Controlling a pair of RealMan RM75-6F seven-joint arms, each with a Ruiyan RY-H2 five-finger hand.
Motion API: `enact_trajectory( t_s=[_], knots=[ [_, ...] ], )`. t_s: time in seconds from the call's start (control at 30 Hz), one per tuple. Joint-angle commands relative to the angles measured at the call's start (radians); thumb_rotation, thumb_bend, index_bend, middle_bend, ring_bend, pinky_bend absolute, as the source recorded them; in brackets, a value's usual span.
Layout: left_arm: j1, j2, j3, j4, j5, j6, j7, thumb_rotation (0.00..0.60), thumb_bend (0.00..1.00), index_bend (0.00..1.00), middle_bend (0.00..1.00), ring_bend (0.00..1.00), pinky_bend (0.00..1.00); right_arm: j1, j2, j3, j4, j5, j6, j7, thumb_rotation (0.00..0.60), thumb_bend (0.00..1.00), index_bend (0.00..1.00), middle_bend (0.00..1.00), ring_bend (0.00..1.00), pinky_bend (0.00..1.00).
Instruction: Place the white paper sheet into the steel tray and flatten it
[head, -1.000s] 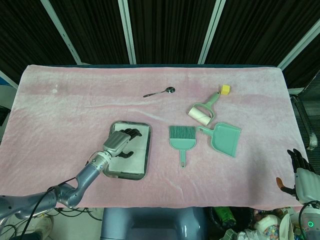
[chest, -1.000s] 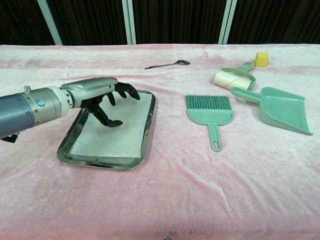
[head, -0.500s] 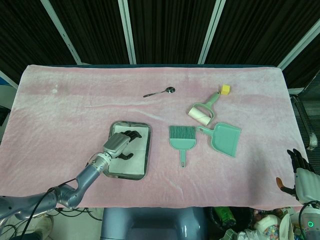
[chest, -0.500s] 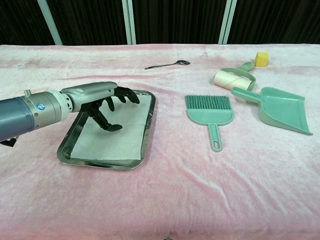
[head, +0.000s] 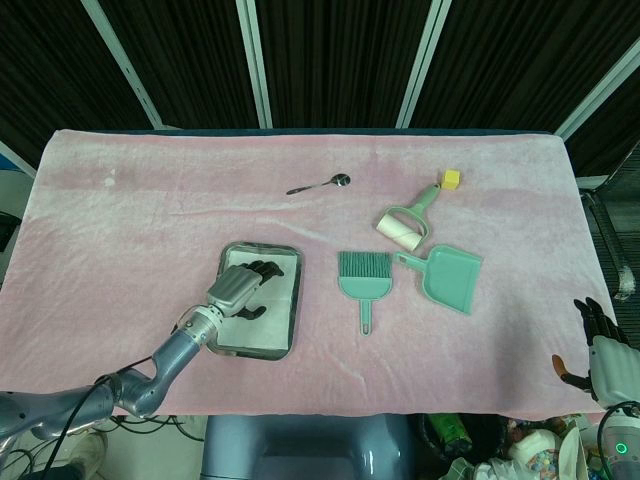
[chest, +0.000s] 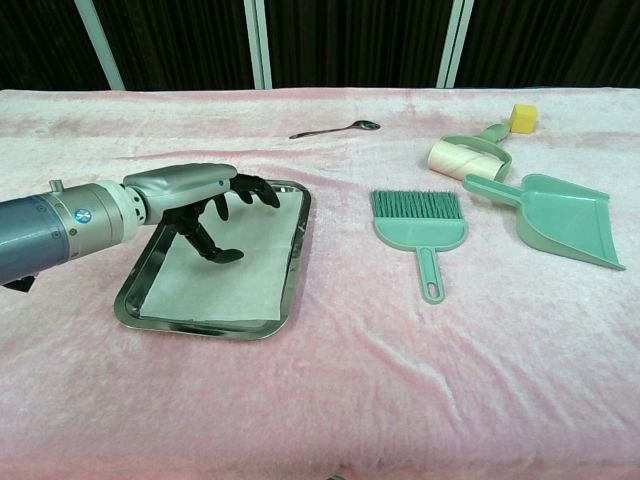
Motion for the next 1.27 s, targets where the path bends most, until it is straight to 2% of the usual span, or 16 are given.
enact_trajectory(
  t_s=[0.03,0.2,0.33,0.47,0.57,0.7,0.87,0.97,1.27],
  knots=[
    [0.002,0.002,-0.001,-0.001,0.014,0.024,0.017,0.6,0.32,0.19,0.16,0.16,0.29,0.0,0.0,0.0,0.0,0.0,-0.001,0.0,0.6,0.26,0.06,0.02,0.1,0.15],
    [0.008,0.02,0.003,-0.027,0.054,0.072,0.038,0.6,0.32,0.19,0.16,0.16,0.26,0.0,-0.001,-0.001,0.001,-0.002,0.001,-0.001,0.6,0.26,0.06,0.02,0.1,0.15],
    [0.021,0.059,0.02,-0.061,0.131,0.155,0.076,0.6,0.32,0.19,0.16,0.14,0.2,0.0,-0.002,0.0,0.002,-0.003,0.005,-0.003,0.6,0.26,0.06,0.02,0.1,0.15],
    [0.052,0.12,0.035,-0.091,0.2,0.267,0.17,0.6,0.32,0.21,0.14,0.09,0.13,-0.001,-0.003,0.0,0.005,-0.005,0.008,-0.006,0.6,0.26,0.06,0.02,0.1,0.15],
    [0.102,0.192,0.038,-0.171,0.183,0.327,0.231,0.6,0.31,0.21,0.12,0.04,0.08,-0.001,-0.004,0.001,0.007,-0.007,0.012,-0.009,0.6,0.26,0.06,0.02,0.1,0.15],
    [0.182,0.307,0.048,-0.287,0.135,0.385,0.244,0.6,0.29,0.21,0.09,0.0,0.05,-0.001,-0.007,0.001,0.011,-0.011,0.017,-0.016,0.6,0.26,0.06,0.02,0.1,0.15],
    [0.26,0.425,0.083,-0.375,0.075,0.39,0.197,0.6,0.27,0.19,0.06,0.0,0.05,-0.003,-0.009,0.001,0.014,-0.021,0.028,-0.019,0.6,0.26,0.06,0.02,0.1,0.15],
    [0.296,0.471,0.102,-0.389,0.075,0.402,0.146,0.6,0.27,0.18,0.05,0.0,0.04,-0.005,-0.011,0.002,0.017,-0.027,0.035,-0.018,0.6,0.26,0.06,0.02,0.1,0.15],
    [0.39,0.51,0.148,-0.266,0.2,0.503,-0.115,0.6,0.27,0.17,0.04,0.0,0.0,-0.009,-0.019,0.002,0.026,-0.045,0.049,-0.015,0.6,0.26,0.06,0.02,0.1,0.16]
  ],
)
